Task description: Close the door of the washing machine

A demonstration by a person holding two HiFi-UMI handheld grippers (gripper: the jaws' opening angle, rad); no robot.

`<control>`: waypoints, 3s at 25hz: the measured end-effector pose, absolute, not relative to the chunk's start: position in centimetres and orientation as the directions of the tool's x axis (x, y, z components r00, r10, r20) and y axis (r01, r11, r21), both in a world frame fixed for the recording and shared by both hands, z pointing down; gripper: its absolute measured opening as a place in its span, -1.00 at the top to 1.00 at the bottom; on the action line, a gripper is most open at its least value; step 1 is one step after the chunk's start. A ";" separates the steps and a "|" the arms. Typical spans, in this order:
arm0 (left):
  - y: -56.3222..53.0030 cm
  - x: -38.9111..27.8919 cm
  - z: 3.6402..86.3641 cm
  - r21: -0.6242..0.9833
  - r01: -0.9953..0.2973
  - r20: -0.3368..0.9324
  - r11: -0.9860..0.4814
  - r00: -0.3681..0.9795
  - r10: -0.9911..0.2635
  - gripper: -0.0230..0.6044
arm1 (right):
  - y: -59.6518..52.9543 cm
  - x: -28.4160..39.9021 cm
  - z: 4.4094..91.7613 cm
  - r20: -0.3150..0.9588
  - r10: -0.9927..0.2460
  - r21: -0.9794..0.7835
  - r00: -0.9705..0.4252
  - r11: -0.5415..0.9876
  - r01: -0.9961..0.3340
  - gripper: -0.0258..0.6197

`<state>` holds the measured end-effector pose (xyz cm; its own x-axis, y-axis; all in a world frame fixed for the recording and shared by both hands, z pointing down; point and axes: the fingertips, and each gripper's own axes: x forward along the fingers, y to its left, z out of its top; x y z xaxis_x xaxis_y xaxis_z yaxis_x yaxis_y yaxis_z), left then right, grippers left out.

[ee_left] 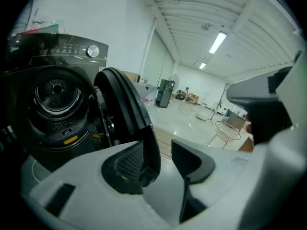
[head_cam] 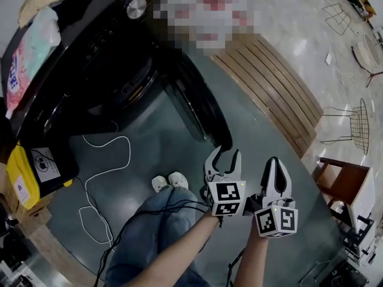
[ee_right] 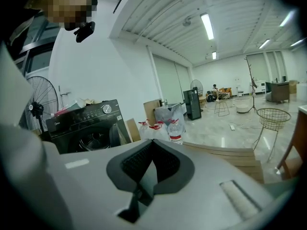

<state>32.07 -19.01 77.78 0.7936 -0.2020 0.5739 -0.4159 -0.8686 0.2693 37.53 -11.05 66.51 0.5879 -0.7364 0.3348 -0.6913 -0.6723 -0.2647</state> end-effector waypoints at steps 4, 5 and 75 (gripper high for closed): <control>-19.6 33.3 79.3 0.286 -0.501 0.620 -0.817 0.747 -0.241 0.40 | -11.3 38.3 67.8 0.345 -0.750 -0.269 0.565 -0.656 -0.705 0.88; -19.6 33.5 79.6 0.285 -0.512 0.627 -0.810 0.739 -0.247 0.40 | -11.6 38.5 68.2 0.350 -0.756 -0.269 0.553 -0.646 -0.714 0.88; -54.5 0.6 80.8 -0.050 -0.352 0.626 -0.934 0.718 -0.304 0.71 | -49.5 6.5 73.4 0.275 -0.917 -0.386 -0.290 0.171 -0.907 0.88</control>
